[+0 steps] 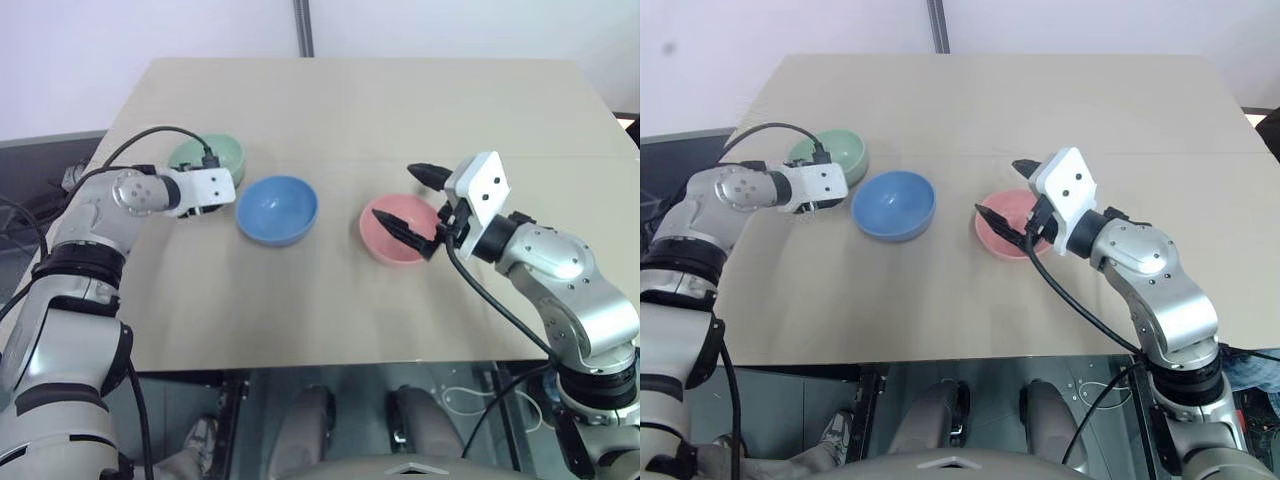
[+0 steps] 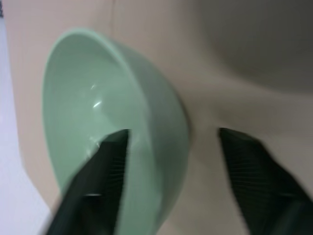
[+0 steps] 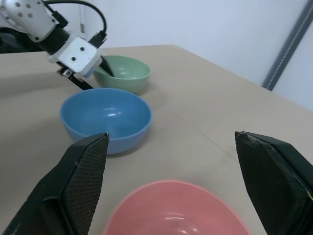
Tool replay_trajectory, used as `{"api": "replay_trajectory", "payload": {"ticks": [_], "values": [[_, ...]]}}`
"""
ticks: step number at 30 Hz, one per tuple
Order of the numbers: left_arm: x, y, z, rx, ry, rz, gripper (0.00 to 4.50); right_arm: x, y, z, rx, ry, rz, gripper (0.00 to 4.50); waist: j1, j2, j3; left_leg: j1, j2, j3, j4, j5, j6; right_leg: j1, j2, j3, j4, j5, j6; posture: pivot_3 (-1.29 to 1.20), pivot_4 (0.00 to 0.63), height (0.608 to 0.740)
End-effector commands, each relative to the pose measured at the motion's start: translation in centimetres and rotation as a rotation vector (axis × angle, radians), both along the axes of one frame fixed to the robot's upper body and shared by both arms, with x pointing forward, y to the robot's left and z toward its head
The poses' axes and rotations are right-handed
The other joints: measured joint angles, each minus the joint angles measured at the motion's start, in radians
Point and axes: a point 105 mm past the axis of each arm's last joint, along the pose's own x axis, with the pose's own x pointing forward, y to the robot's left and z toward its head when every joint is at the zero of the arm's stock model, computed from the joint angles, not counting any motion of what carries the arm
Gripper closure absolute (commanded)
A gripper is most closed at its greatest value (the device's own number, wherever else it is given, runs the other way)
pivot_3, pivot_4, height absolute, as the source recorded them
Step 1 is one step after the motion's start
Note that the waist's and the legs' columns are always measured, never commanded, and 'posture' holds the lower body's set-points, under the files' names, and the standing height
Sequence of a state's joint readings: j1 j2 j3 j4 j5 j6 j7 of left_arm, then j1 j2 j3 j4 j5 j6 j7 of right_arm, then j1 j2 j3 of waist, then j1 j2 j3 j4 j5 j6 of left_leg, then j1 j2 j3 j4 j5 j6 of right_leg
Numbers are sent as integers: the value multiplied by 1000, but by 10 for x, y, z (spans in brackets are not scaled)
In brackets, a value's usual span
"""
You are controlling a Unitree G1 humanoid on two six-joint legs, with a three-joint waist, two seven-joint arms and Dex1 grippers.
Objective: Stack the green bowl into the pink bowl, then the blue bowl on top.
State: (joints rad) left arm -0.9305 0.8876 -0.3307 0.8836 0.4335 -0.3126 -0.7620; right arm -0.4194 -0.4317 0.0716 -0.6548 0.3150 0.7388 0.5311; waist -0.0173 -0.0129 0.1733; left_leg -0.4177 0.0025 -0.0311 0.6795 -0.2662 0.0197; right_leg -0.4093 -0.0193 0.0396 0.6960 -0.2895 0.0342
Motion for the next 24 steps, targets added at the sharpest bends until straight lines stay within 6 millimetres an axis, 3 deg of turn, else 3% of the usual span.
{"api": "replay_trajectory", "payload": {"ticks": [1,3,4,8,10,14,18,20,24], "values": [[3,-2,15,-20,-43,-11,3502,-6,-4,12,0,-64,-20,0,0,0,0,0,0,0,0,0,0,0,0,0,0,0,0,0,150,740],[3,-3,17,-34,-45,-16,4288,-6,-5,12,-1,-65,-26,0,1,0,0,0,0,0,1,0,0,0,0,0,0,0,0,0,150,740],[3,-6,18,-37,-52,-35,4453,-6,-6,11,-3,-65,-29,0,0,0,0,0,0,0,2,0,0,0,0,0,1,0,0,0,150,740],[-2,-24,37,-143,-72,-112,4453,-6,-15,10,-16,-62,-45,0,1,-1,0,-1,0,-1,2,0,0,0,0,-1,1,0,0,0,150,740],[-6,-46,55,-220,-96,-209,4453,-8,-24,8,-24,-57,-57,0,4,-1,0,-2,0,-1,3,0,0,0,0,-1,1,0,0,0,150,740],[-34,-120,89,-357,-102,-538,4453,-13,-52,-3,-49,-24,-135,0,14,-1,0,-6,0,-4,6,0,0,0,-2,-5,0,0,0,0,150,740],[-73,-183,80,-372,14,-822,4453,-29,-85,-30,-75,64,-219,0,13,-1,0,-8,-1,-5,8,2,-4,0,-7,-6,-1,0,0,0,150,740],[-81,-198,73,-351,66,-884,4453,-43,-97,-44,-125,123,-224,0,8,-1,0,-7,-1,-4,7,2,-3,0,-6,-5,0,0,0,0,150,740],[-80,-219,64,-288,130,-969,4453,-67,-117,-50,-149,187,-258,0,-2,0,0,1,1,-1,6,0,0,4,2,1,3,0,0,0,150,740]]}}
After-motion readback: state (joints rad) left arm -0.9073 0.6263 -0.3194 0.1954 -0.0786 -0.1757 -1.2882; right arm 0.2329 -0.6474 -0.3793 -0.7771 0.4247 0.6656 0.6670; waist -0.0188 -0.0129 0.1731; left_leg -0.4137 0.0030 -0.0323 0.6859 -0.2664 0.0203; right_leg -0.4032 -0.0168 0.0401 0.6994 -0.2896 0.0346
